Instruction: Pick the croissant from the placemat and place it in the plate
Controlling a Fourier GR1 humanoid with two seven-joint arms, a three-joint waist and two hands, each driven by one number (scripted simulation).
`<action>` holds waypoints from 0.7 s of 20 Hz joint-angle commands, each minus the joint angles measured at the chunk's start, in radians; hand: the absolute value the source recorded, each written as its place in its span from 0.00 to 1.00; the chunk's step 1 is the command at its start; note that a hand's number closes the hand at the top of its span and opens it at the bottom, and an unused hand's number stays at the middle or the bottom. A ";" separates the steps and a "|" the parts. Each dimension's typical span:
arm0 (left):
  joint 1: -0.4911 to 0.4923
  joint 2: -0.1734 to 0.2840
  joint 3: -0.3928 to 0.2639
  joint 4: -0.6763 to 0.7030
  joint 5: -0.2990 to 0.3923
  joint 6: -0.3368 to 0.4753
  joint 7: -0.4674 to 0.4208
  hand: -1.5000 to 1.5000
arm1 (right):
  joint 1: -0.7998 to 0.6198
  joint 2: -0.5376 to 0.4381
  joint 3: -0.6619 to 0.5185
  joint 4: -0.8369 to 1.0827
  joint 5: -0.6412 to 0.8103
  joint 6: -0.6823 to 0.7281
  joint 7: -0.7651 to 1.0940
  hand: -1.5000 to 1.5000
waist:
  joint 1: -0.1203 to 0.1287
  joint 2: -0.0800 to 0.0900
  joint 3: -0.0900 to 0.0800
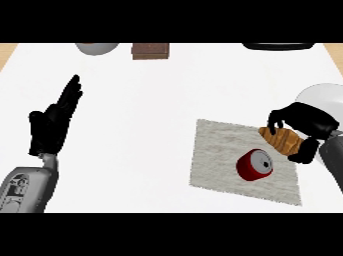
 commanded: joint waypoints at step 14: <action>0.012 -0.007 0.017 -0.021 0.015 0.006 -0.009 0.50 | 0.111 -0.581 -0.676 0.438 -0.433 -0.110 -0.494 1.00 | -0.019 0.014 0.013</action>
